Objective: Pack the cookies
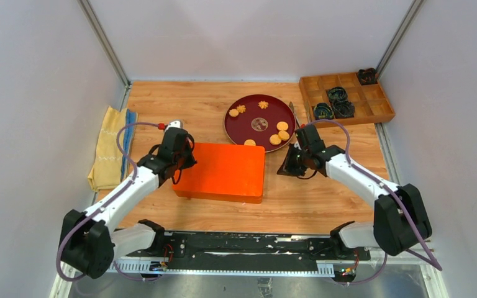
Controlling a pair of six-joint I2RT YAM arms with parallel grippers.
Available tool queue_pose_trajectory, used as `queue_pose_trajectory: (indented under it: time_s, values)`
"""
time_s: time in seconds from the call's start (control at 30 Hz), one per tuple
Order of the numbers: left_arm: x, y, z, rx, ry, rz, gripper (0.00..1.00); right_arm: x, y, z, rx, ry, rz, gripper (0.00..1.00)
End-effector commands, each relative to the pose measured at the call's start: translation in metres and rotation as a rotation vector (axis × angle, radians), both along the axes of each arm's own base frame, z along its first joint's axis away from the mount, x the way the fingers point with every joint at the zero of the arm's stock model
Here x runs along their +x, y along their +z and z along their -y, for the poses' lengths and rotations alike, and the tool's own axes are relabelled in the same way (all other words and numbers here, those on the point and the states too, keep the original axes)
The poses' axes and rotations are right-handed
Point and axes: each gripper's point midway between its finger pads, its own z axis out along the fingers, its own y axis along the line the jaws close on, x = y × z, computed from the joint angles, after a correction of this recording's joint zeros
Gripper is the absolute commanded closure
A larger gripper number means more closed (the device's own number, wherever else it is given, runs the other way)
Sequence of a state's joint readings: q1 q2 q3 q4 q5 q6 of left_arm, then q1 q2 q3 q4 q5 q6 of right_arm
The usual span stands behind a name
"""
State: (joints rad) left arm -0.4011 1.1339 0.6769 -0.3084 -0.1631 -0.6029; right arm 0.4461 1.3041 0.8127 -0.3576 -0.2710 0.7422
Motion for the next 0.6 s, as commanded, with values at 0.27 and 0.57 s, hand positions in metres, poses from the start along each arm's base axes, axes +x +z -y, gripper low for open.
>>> queue_pose_trajectory:
  time_s: [0.27, 0.57]
  values:
    - [-0.021, 0.025, -0.112, 0.269, 0.452, -0.176, 1.0, -0.002, -0.041, 0.014, -0.178, 0.068, -0.076, 1.0]
    - [-0.018, -0.038, -0.093, 0.238, 0.389, -0.303, 1.0, 0.002, -0.052, 0.004, -0.182, 0.115, -0.102, 1.0]
